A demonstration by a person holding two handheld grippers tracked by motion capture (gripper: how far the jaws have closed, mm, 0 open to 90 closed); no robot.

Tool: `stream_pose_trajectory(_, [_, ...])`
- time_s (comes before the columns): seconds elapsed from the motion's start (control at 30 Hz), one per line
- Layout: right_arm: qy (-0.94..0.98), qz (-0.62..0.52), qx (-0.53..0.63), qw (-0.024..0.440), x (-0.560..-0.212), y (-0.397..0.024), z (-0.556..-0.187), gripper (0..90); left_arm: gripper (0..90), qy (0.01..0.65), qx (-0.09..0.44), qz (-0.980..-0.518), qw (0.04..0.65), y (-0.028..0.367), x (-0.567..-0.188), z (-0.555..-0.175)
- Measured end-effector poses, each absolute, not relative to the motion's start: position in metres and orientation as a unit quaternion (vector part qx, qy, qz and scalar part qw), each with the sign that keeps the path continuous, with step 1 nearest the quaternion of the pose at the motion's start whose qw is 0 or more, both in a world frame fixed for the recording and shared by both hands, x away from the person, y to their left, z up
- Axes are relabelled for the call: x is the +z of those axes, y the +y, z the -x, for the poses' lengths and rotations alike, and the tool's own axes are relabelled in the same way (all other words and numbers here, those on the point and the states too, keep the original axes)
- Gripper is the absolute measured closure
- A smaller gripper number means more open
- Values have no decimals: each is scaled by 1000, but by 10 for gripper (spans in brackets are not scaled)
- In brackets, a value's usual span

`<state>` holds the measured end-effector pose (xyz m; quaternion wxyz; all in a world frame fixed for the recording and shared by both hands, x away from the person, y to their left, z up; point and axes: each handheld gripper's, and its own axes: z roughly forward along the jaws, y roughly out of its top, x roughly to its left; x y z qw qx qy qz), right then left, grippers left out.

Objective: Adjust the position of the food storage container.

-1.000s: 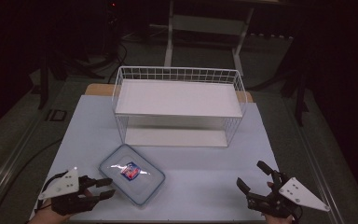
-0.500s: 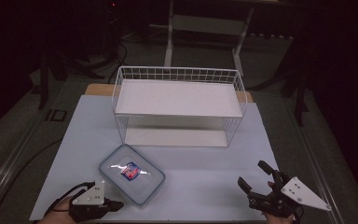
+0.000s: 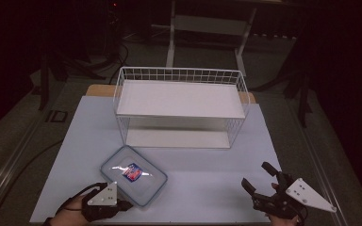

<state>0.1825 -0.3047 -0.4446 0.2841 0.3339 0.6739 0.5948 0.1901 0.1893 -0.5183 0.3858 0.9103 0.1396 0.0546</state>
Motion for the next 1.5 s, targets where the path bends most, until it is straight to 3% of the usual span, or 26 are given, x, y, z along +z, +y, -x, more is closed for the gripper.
stream_pose_trajectory(1.0, [675, -334, 596, 279, -444, -306, -182, 121, 895, 172, 60, -902, 391, 142, -517, -214])
stream_pose_trajectory(1.27, [673, -335, 598, 279, -444, -306, -182, 121, 895, 185, 56, -904, 382, 171, -508, -208])
stream_pose_trajectory(1.5, [676, -330, 595, 283, -444, -303, -181, 121, 895, 256, 77, -893, 363, 230, -510, -205])
